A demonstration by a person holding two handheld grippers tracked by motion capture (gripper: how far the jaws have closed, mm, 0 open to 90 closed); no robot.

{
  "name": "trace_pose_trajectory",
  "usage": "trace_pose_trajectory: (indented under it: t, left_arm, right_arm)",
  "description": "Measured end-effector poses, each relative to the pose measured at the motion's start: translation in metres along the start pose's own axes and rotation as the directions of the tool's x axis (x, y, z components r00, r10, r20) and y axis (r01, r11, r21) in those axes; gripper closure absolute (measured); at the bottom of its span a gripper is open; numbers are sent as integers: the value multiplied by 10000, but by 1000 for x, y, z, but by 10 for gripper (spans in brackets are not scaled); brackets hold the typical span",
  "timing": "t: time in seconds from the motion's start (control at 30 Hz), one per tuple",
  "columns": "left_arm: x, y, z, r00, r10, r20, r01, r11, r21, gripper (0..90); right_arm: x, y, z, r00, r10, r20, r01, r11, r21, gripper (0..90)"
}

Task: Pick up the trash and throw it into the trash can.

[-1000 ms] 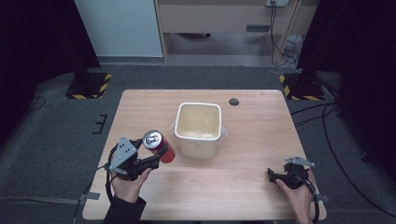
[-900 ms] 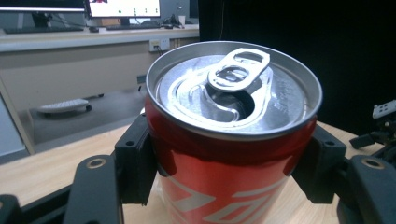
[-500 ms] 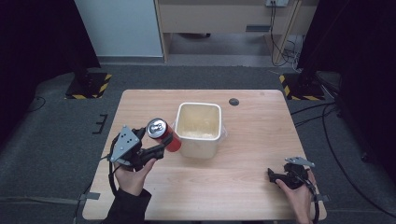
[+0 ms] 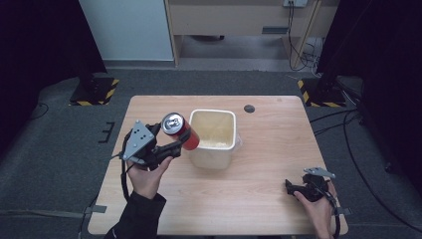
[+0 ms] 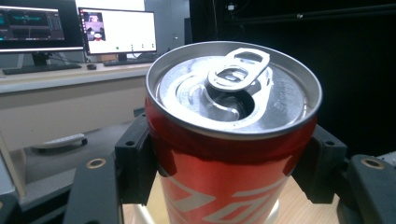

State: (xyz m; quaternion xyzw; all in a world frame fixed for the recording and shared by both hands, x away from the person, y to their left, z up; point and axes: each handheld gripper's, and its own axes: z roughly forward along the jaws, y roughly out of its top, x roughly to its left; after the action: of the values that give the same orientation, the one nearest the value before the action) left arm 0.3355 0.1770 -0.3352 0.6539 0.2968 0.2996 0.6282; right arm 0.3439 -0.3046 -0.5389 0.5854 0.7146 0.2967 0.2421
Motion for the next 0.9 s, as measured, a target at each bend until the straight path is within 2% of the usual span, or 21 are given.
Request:
trace_pose_trajectory:
  t: [0.23, 0.4, 0.7, 0.9]
  left_arm:
    - [1, 7, 22, 9998, -197, 66, 198, 9996, -206, 332]
    - [1, 5, 33, 9996, -290, 24, 290, 9995, -90, 331]
    - [1, -13, 61, 9996, -293, -33, 294, 9984, 490, 332]
    - [4, -25, 70, 9991, -399, -103, 405, 9968, 686, 332]
  right_arm:
    - [0, 0, 0, 10000, 0, 0, 0, 10000, 2, 5]
    - [0, 0, 0, 10000, -1, -3, 1, 10000, 0, 5]
    - [0, 0, 0, 10000, 0, -4, 0, 10000, 0, 5]
    - [0, 0, 0, 10000, -3, -9, 3, 10000, 2, 5]
